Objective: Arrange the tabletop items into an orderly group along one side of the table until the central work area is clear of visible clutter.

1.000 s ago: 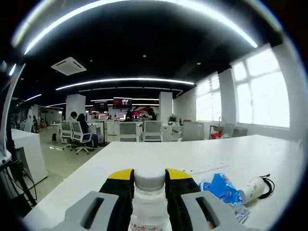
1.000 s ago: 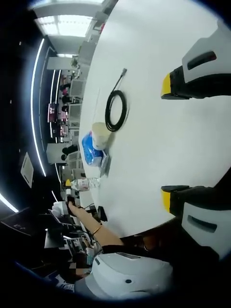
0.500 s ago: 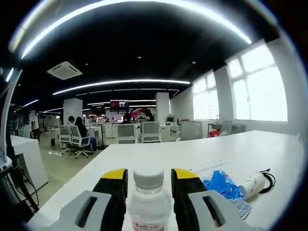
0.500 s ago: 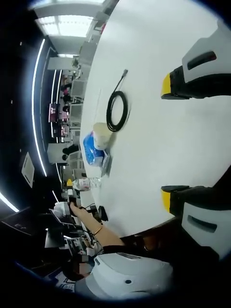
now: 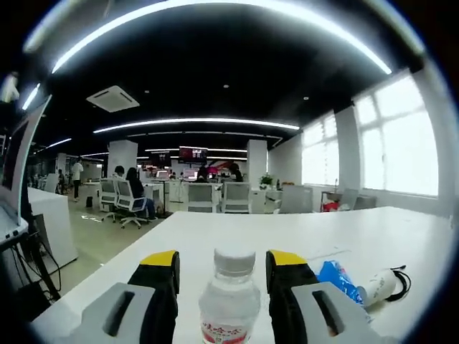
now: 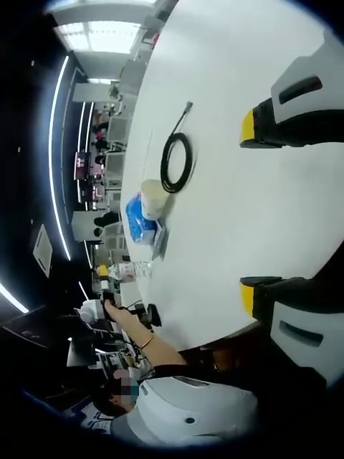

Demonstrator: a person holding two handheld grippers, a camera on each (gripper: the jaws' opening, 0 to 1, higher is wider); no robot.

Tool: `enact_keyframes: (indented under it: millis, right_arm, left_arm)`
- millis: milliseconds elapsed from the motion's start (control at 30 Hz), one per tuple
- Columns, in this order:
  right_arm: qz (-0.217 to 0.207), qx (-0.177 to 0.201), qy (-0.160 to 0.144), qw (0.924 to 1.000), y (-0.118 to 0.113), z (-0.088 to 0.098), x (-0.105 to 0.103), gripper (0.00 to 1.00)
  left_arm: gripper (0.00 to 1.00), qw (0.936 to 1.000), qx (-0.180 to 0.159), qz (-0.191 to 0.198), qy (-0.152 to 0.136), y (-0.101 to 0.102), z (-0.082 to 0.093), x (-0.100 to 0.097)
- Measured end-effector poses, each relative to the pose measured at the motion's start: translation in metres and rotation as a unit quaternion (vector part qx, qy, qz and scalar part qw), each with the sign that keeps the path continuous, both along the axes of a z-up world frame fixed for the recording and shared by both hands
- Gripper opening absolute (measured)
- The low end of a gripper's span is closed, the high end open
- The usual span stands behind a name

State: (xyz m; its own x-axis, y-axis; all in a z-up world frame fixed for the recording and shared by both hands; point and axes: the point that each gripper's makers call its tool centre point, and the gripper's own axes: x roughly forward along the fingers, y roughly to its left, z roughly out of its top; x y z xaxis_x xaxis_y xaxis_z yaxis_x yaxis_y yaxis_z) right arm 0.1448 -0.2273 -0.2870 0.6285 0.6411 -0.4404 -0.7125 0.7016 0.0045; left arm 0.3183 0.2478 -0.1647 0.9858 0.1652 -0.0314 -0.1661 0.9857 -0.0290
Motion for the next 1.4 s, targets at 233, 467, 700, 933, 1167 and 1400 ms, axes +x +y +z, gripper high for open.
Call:
enact_keyframes:
  millis: [233,467,700,933,1167,1400]
  right_arm:
    - [0.000,0.002,0.001,1.0000,-0.001,-0.001,-0.001,0.70]
    - [-0.002,0.003,0.000,1.0000,-0.004,0.000,0.000,0.70]
    - [0.002,0.005,0.000,1.0000,-0.003,-0.001,-0.003,0.70]
    - [-0.001,0.005,-0.001,1.0000,-0.006,0.000,-0.004,0.70]
    - [-0.003,0.004,0.000,1.0000,-0.006,-0.001,-0.006,0.70]
    - [-0.003,0.005,0.000,1.0000,-0.006,-0.001,-0.006,0.70]
  left_arm:
    - [0.45,1.0000,-0.005,-0.001,0.004,-0.002,-0.001,0.000]
    - [0.45,0.9997,0.023,-0.001,-0.004,-0.010,0.009,-0.008]
    - [0.52,0.9979,0.065,-0.009,-0.004,-0.020,0.016,-0.013]
    - [0.56,0.9954,0.092,-0.028,-0.008,-0.034,0.024,-0.017]
    - [0.64,0.9916,0.116,-0.057,0.003,-0.049,0.021,-0.016]
    - [0.66,0.9878,0.136,-0.076,0.010,-0.060,0.020,-0.017]
